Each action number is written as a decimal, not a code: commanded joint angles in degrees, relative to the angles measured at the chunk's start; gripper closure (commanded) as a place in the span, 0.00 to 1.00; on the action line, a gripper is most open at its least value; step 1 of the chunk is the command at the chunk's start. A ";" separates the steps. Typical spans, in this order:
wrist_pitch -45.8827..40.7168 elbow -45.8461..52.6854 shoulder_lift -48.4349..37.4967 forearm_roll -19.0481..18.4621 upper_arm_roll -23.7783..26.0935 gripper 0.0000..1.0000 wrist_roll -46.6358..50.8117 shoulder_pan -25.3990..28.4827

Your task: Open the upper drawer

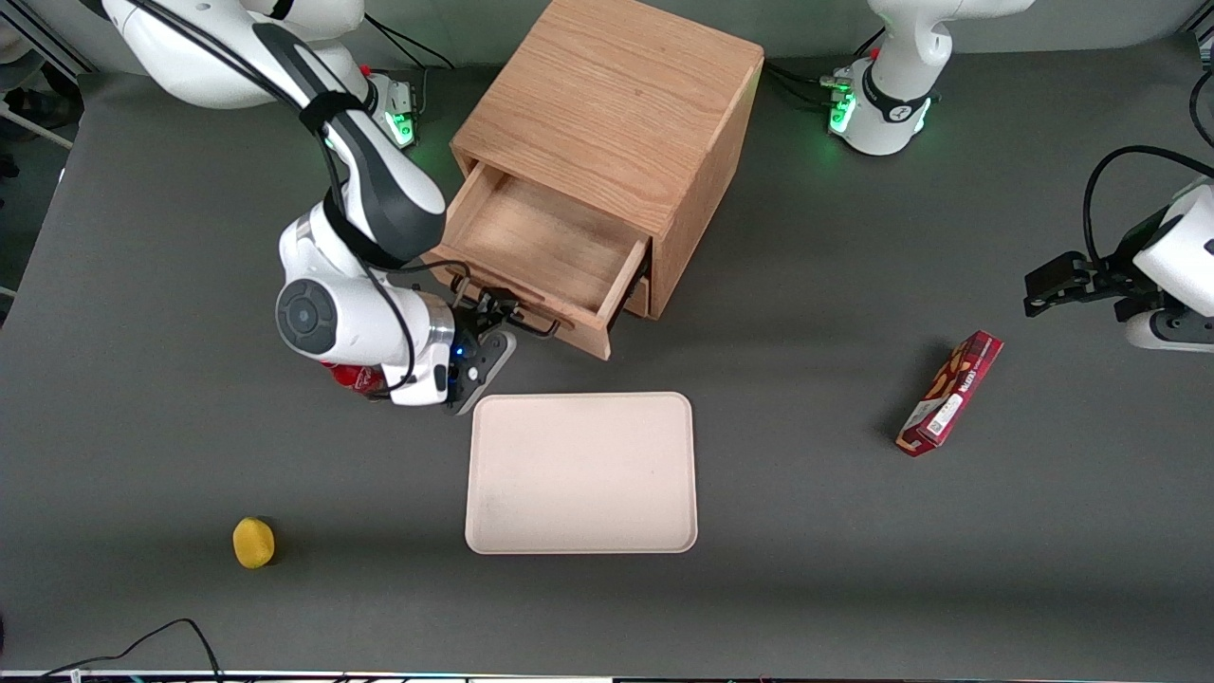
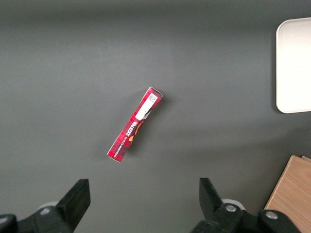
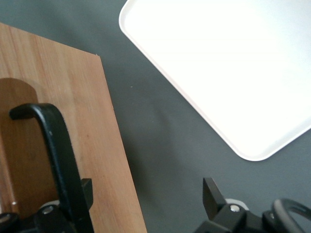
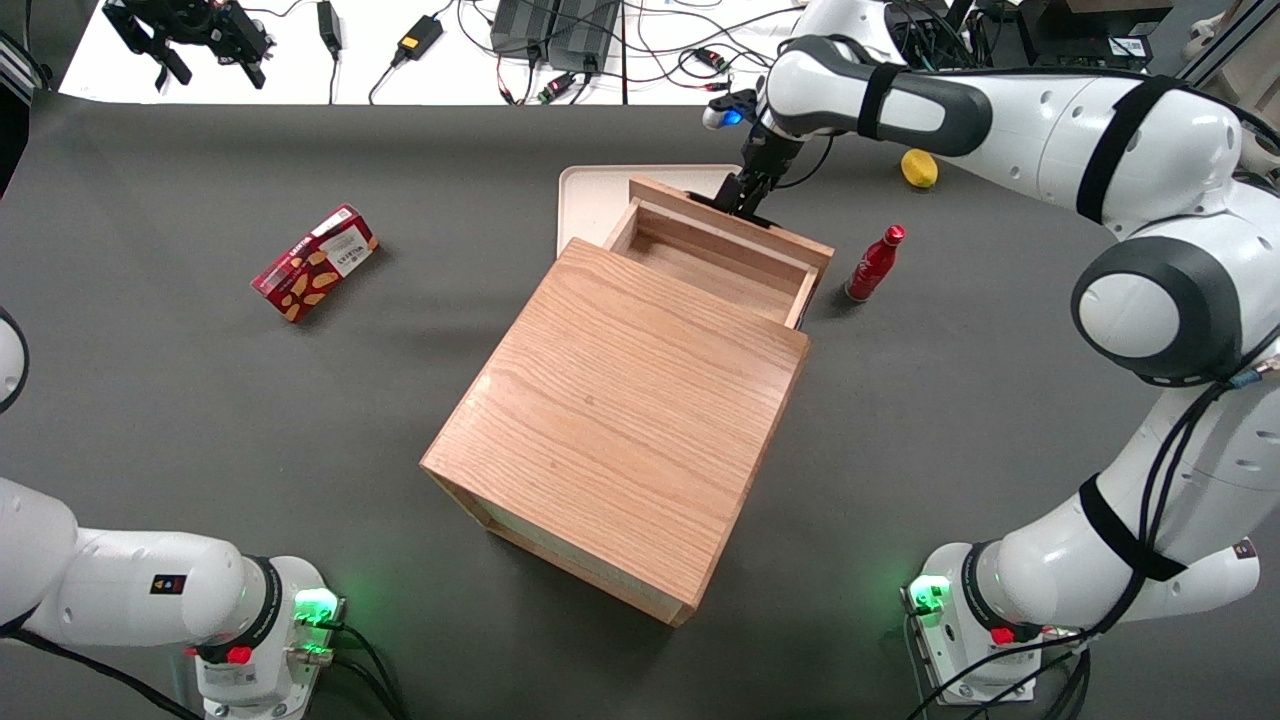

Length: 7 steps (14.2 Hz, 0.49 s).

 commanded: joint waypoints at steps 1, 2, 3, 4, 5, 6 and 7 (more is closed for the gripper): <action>-2.55 5.61 3.16 -1.16 -1.02 0.00 0.85 1.33; -3.86 6.58 3.25 -1.95 -1.02 0.00 0.76 1.24; -5.96 8.24 3.51 -2.39 -1.46 0.00 0.76 1.24; -8.24 9.82 3.60 -2.31 -2.16 0.00 0.76 1.24; -9.49 10.97 3.95 -2.31 -2.34 0.00 0.68 1.24; -9.85 11.41 4.04 -2.31 -2.51 0.00 0.50 1.24; -9.85 11.51 4.30 -2.39 -2.51 0.00 0.41 1.24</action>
